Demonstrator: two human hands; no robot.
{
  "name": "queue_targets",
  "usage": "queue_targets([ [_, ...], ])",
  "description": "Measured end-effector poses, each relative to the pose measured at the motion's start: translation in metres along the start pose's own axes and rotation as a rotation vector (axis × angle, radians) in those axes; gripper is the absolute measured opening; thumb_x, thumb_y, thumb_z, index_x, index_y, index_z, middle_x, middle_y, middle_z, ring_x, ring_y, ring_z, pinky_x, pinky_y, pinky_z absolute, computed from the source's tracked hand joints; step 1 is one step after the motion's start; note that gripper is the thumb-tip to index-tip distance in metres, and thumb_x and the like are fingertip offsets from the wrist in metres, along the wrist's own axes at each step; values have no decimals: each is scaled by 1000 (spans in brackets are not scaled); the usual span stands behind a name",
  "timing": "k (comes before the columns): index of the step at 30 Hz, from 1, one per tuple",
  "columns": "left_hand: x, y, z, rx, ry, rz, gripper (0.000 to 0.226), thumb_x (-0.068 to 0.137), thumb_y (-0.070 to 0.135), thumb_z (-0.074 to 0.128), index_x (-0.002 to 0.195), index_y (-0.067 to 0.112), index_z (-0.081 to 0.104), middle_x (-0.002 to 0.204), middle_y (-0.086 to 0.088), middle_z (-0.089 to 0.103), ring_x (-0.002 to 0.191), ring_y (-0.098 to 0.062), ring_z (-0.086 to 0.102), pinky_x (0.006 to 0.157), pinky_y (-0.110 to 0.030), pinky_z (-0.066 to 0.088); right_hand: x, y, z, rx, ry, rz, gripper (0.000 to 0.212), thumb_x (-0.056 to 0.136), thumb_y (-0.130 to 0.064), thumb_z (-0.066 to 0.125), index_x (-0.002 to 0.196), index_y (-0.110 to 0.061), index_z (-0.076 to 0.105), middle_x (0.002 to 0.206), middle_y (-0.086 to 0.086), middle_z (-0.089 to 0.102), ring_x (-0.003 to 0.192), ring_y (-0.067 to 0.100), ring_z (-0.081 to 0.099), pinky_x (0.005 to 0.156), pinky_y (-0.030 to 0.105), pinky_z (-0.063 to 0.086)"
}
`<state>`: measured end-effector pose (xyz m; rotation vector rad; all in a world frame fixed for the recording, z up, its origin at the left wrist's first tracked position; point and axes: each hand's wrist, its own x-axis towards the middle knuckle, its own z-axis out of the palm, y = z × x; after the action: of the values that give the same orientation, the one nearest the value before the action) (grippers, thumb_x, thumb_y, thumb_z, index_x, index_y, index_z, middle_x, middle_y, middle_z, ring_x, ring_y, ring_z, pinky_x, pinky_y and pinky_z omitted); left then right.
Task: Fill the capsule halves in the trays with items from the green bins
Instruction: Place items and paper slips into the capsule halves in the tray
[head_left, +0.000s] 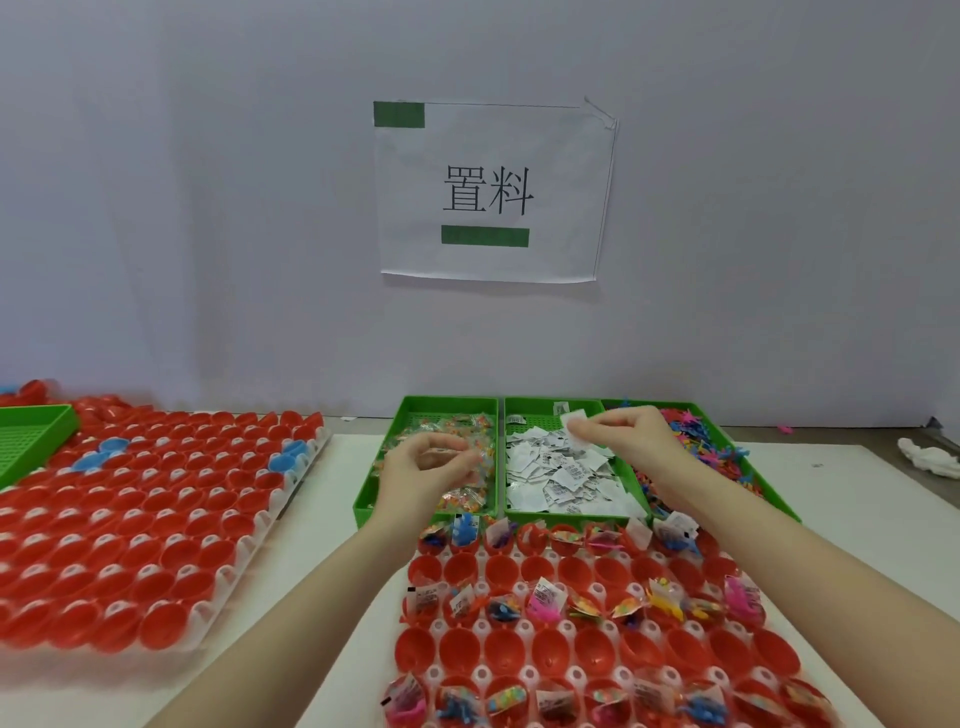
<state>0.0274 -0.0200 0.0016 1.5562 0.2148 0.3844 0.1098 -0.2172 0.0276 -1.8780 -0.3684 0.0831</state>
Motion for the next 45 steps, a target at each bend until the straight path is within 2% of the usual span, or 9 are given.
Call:
queue_targets([
  [8,-44,23,35,-217,-165,-23,8,73,11,72,81,13,73,80,-5,73,71,-11,69,64,-14,52,-55,-37,14,45,-246,-125,16,82,-24,66,88,-13,75,79,-4,72,64,-4,60,62,14,44],
  [11,-61,33,36,-436,-262,-83,13,65,16,67,72,16,78,81,-5,74,77,-15,71,63,-15,52,-67,-40,17,-70,-161,-270,11,82,-24,67,88,-18,75,81,22,69,72,33,60,66,29,47],
  [13,-69,37,35,-501,-288,-95,19,70,20,63,80,11,77,83,-5,74,80,-16,71,64,-15,52,-73,-39,18,-133,-83,-345,6,82,-25,68,84,-28,74,64,19,61,56,22,46,57,22,38],
  [17,-77,41,32,-453,-245,-123,11,81,8,62,88,10,70,82,-2,74,73,-13,71,61,-16,53,-84,-42,19,-225,-30,-428,10,82,-27,67,84,-36,64,53,-11,31,45,3,31,47,12,28],
  [23,-83,50,26,-479,-314,-234,17,78,0,61,91,9,67,83,-6,74,71,-14,71,58,-16,53,-97,-48,18,-175,-155,-286,23,88,-21,60,103,-37,53,68,-5,29,50,2,31,52,11,32],
  [28,-89,50,23,-334,-301,-132,16,81,2,64,93,10,68,79,-2,74,70,-11,70,61,-14,52,-105,-55,14,282,-224,-72,34,97,-12,29,113,-13,58,64,0,24,55,11,25,53,22,29],
  [32,-98,49,29,-71,-289,9,20,82,6,67,97,21,65,68,8,71,64,-5,68,59,-11,50,-113,-56,4,126,-203,-136,37,95,-6,37,125,-20,54,58,-4,34,52,6,38,57,14,38],
  [37,-106,52,37,-33,-291,104,16,79,8,70,89,15,60,68,1,69,59,-4,66,55,-11,49,-133,-57,-13,34,-155,-320,41,62,-10,78,96,-28,64,68,-12,69,66,3,67,63,14,52],
  [45,-121,56,51,-172,-418,51,15,72,6,72,83,12,65,76,-3,73,68,-12,69,59,-19,54,-158,-58,-35,53,-150,-241,30,43,-33,77,72,-26,76,74,-2,74,63,12,70,57,13,50],
])
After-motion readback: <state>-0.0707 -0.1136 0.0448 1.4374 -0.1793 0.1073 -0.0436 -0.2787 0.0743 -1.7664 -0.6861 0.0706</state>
